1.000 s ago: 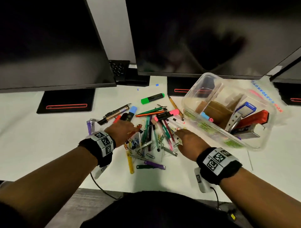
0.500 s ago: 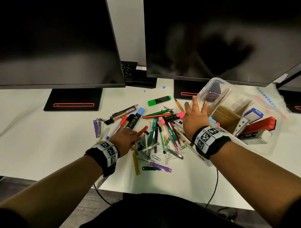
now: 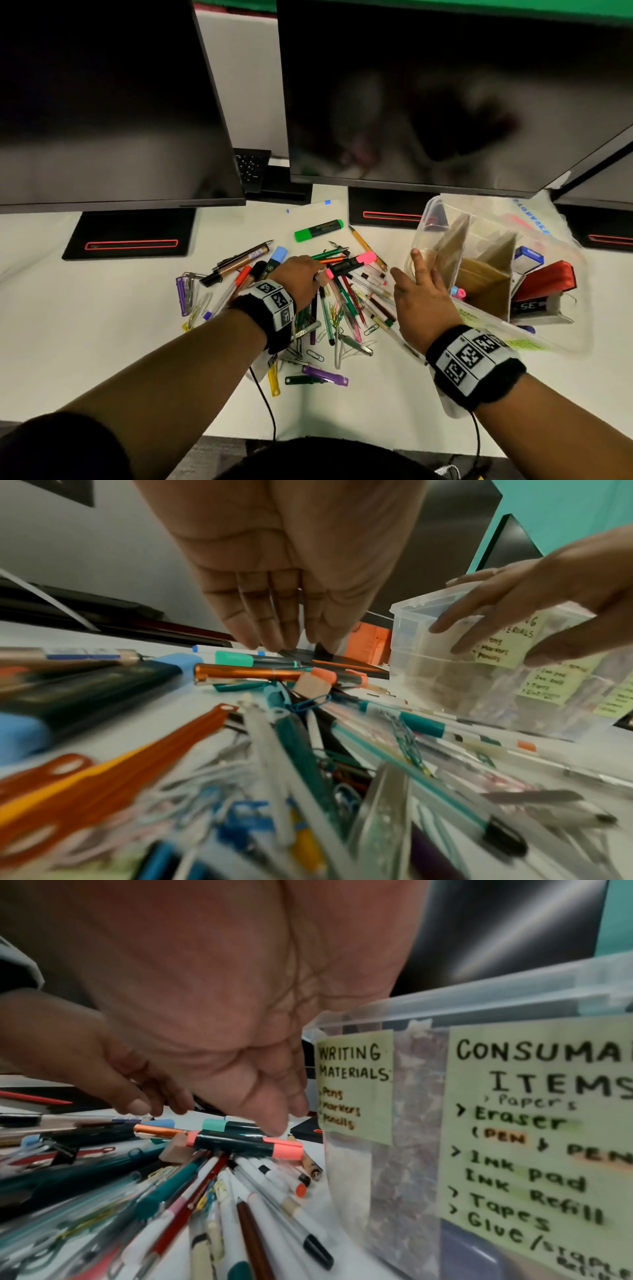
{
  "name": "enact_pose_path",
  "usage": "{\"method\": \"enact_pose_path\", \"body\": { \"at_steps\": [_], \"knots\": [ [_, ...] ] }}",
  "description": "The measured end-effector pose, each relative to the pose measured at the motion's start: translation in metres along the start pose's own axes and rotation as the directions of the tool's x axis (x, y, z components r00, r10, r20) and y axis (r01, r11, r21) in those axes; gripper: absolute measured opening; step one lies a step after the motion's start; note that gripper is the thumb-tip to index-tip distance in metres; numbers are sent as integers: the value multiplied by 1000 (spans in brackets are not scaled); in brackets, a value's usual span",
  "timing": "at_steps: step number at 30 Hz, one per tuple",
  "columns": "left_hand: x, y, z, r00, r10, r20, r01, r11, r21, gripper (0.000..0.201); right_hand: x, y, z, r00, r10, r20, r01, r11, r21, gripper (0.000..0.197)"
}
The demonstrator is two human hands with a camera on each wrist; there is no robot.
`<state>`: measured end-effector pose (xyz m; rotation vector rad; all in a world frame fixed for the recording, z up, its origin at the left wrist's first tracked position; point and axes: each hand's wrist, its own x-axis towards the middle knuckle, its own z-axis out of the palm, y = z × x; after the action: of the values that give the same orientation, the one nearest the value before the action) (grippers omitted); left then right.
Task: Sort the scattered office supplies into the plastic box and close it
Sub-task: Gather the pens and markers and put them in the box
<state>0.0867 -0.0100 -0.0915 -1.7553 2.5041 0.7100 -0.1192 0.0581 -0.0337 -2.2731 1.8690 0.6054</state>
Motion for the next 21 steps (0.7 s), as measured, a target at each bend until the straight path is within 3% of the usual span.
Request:
{"method": "enact_pose_path", "body": {
  "at_steps": [8,13,16,21],
  "knots": [
    [25,16,17,991,-84,106,73,992,103,36,12,8,-8,999,-45,-13,46,995,85,41],
    [27,13,24,995,-85,46,82,993,79,26,34,16,-12,997,-78,23,75,991,111,50],
    [25,8,25,999,-42,19,41,996,80,25,41,19,-11,992,-123,-9,123,989,86,55],
    [21,7,30,993,34,110,-44,995,93,29,39,17,-13,988,-111,-104,129,974,188,49]
  ]
}}
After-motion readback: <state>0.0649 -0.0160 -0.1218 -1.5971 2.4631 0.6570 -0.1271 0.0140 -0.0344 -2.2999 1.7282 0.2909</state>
